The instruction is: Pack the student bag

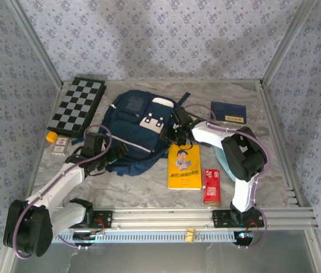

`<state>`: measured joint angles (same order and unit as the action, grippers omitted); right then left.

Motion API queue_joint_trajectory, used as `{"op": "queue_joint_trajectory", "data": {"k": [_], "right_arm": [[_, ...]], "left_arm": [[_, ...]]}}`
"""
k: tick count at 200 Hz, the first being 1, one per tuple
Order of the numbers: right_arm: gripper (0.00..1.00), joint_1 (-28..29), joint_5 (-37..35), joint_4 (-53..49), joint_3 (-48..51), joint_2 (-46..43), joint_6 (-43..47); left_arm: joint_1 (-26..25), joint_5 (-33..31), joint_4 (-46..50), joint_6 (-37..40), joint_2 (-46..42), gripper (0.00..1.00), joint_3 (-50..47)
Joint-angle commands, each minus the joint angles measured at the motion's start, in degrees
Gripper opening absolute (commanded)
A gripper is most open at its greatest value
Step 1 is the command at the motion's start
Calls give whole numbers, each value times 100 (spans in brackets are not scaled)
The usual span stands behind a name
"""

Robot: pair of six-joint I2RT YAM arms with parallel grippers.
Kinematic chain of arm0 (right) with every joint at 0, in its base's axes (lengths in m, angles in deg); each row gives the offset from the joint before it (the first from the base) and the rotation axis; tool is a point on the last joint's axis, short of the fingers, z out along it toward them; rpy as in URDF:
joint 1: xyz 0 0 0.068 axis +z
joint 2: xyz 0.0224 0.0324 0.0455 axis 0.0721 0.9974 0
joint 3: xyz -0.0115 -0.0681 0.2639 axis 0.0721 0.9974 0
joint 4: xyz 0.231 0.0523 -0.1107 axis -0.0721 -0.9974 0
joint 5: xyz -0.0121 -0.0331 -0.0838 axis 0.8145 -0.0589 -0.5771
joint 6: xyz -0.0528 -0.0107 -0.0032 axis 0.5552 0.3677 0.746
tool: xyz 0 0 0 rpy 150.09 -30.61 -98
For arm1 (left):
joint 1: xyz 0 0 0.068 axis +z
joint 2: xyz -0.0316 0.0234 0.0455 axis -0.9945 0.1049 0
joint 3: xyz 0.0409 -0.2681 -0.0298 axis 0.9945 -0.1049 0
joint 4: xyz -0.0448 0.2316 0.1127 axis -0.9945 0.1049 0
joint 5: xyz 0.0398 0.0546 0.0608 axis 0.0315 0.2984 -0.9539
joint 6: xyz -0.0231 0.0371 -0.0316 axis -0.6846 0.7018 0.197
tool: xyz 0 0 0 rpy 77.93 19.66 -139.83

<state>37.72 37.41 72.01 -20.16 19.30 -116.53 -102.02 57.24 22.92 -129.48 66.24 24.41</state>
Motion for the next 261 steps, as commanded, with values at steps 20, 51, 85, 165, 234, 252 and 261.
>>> {"op": "queue_joint_trajectory", "data": {"k": [20, 51, 85, 165, 234, 252, 261], "right_arm": [[20, -7, 260, 395, -27, -113, -31], [11, 18, 551, 718, 10, -263, -271], [11, 225, 408, 932, 11, -513, -672], [55, 572, -95, 634, 171, -469, -1056], [71, 18, 92, 639, 558, -431, -1073], [68, -26, 75, 604, 365, -224, -945], [63, -44, 108, 679, 311, -135, -958]], "left_arm": [[60, -29, -767, 93, 692, 97, 86], [328, -86, -1372, 300, 1457, 95, 427], [824, -19, -1863, 727, 2244, 95, 1203], [1534, -45, -574, 1489, 2590, 100, 2445], [602, -197, 327, 1020, 1230, 100, 1875], [220, -294, 338, 768, 758, 100, 1582], [12, -353, 334, 723, 540, 100, 1451]]}}
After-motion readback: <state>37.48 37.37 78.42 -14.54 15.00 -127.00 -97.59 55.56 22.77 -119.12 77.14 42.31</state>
